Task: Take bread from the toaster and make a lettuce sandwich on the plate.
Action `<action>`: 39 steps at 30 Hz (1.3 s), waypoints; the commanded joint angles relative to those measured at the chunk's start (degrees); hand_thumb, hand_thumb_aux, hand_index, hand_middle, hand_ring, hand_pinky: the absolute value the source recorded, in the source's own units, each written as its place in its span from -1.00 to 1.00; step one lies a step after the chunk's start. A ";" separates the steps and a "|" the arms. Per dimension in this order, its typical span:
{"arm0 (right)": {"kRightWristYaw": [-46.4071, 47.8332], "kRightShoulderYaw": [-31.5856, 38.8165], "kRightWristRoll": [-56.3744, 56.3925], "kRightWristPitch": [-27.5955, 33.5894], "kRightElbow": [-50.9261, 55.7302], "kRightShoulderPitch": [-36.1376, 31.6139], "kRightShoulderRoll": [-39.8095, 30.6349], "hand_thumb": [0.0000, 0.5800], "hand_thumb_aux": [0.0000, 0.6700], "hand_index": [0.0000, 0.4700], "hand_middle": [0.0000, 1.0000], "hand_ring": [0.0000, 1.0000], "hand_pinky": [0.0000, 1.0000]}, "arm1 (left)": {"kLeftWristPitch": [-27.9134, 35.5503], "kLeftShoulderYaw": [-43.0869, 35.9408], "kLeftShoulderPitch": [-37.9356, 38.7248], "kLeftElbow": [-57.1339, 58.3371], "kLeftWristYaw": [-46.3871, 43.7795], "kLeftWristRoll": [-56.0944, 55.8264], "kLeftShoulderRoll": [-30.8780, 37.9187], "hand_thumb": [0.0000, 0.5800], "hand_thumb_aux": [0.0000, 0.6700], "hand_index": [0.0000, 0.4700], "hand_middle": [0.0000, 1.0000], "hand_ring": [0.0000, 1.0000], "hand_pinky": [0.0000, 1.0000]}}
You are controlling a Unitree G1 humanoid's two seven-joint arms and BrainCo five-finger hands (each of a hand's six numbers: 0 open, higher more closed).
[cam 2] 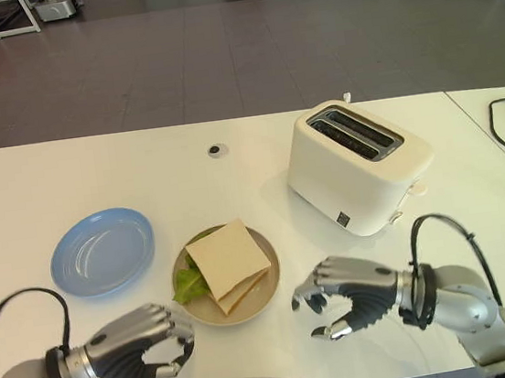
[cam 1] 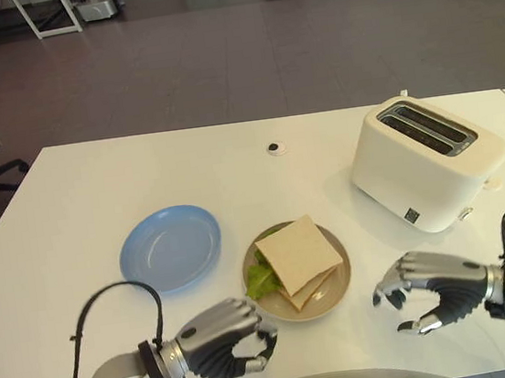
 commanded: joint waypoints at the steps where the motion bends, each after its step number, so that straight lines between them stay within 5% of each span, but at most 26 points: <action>1: -4.15 5.56 -14.04 -2.56 3.70 1.00 4.49 1.00 1.00 1.00 1.00 1.00 1.00 | -0.88 -0.86 2.98 1.85 0.00 7.11 0.05 1.00 1.00 1.00 1.00 1.00 1.00; 6: -21.78 10.82 -37.20 -2.44 15.33 -3.35 12.59 1.00 1.00 1.00 1.00 1.00 1.00 | -2.71 -5.06 -7.07 11.90 15.83 29.79 -6.24 1.00 1.00 1.00 1.00 1.00 1.00; 12: -37.12 17.11 -45.78 3.76 27.37 -10.64 18.98 1.00 1.00 1.00 0.99 0.99 0.99 | -0.32 -11.42 -19.72 21.90 30.75 44.61 -12.36 1.00 1.00 1.00 1.00 1.00 1.00; 17: -44.69 20.04 -46.38 10.25 41.79 -26.09 23.47 1.00 1.00 1.00 1.00 1.00 1.00 | 2.41 -14.44 -39.19 34.88 34.10 45.84 -17.14 1.00 1.00 1.00 1.00 1.00 1.00; 23: -52.76 24.20 -46.05 14.62 60.86 -45.94 27.47 1.00 1.00 1.00 1.00 1.00 1.00 | 2.00 -19.58 -61.66 65.99 43.00 44.02 -22.54 1.00 1.00 1.00 1.00 1.00 1.00; 29: -59.13 26.41 -43.76 12.57 66.05 -52.65 27.99 1.00 1.00 1.00 0.95 0.95 0.95 | 2.79 -23.47 -64.77 70.73 50.50 43.99 -21.30 1.00 1.00 1.00 1.00 1.00 1.00; 30: -59.99 25.90 -42.85 11.38 63.73 -51.60 26.97 1.00 1.00 1.00 0.78 0.78 0.78 | 3.54 -23.25 -62.93 66.11 50.85 44.44 -19.86 1.00 1.00 1.00 1.00 1.00 1.00; 32: -60.74 24.11 -40.47 8.41 55.59 -47.82 24.07 1.00 0.98 0.98 0.03 0.03 0.03 | 5.75 -20.84 -55.71 51.62 49.55 44.19 -16.38 1.00 1.00 1.00 1.00 1.00 1.00; 33: -59.73 22.57 -37.99 6.32 48.39 -44.27 21.94 0.59 0.09 0.09 -0.37 -0.37 -0.37 | 6.56 -18.61 -49.87 41.68 48.24 43.00 -14.64 0.88 0.51 0.51 0.71 0.71 0.71; 34: -57.06 20.77 -32.37 4.08 40.56 -39.89 20.01 -0.66 -0.82 -0.82 -0.69 -0.69 -0.69 | 6.64 -16.07 -43.82 32.53 47.23 40.15 -13.57 0.81 0.39 0.39 0.50 0.50 0.50; 35: -53.18 19.67 -22.91 2.41 31.69 -34.23 17.21 -1.00 -1.00 -1.00 -1.00 -1.00 -1.00 | 4.76 -12.99 -36.83 24.45 46.92 32.66 -13.42 0.18 -0.28 -0.28 0.16 0.16 0.16; 37: -47.35 19.20 -7.57 0.79 22.00 -26.45 13.05 -1.00 -1.00 -1.00 -1.00 -1.00 -1.00 | -0.07 -9.47 -27.70 17.98 46.25 16.23 -13.71 -0.67 -0.83 -0.83 0.01 0.01 0.01; 38: -45.17 18.89 -2.16 0.54 21.42 -23.99 11.96 -1.00 -1.00 -1.00 -1.00 -1.00 -1.00 | -3.76 -9.19 -24.84 18.88 45.47 6.36 -13.76 -1.00 -1.00 -1.00 -0.87 -0.87 -0.87; 39: -44.56 17.52 0.09 0.43 23.00 -23.07 12.36 -1.00 -1.00 -1.00 -1.00 -1.00 -1.00 | -5.97 -8.84 -23.60 21.16 44.64 -0.06 -14.51 -1.00 -1.00 -1.00 -1.00 -1.00 -1.00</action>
